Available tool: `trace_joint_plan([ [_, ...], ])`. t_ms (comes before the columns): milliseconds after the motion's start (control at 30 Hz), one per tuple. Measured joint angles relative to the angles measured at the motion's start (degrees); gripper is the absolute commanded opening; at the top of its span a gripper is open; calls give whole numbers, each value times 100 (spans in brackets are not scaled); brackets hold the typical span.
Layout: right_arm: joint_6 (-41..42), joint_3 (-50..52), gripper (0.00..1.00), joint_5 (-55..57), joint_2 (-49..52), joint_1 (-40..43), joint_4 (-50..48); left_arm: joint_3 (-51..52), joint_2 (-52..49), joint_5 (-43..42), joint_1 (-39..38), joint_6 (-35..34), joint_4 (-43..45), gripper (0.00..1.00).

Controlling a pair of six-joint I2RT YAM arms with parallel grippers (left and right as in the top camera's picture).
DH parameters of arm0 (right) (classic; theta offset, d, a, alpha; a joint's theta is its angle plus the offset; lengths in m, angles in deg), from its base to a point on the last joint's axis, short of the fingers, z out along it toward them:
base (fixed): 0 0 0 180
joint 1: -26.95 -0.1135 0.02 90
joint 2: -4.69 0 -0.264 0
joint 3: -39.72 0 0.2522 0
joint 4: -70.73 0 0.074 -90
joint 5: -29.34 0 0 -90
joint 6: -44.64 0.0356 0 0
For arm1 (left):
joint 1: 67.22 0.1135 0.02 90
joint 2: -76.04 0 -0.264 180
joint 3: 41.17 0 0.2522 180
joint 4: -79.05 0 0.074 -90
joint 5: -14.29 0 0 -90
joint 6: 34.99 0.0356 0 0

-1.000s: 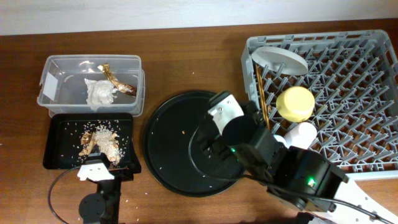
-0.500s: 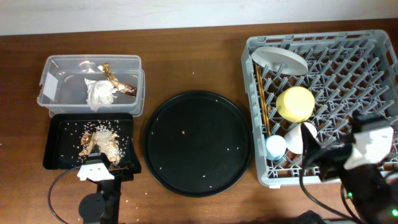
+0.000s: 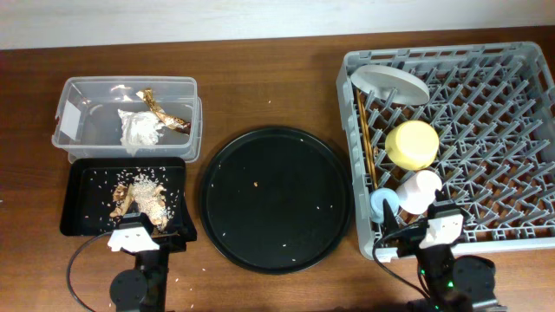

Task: Sort waste into correct bins and load items into the dishwasher rack

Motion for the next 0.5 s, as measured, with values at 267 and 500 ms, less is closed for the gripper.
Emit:
trace_joint_plan([
  [267, 0, 1419, 99, -166, -11, 4, -1980, 0, 0, 0, 0, 0, 0, 99],
  [500, 2, 1416, 99, -164, -11, 4, -1873, 0, 0, 0, 0, 0, 0, 99],
])
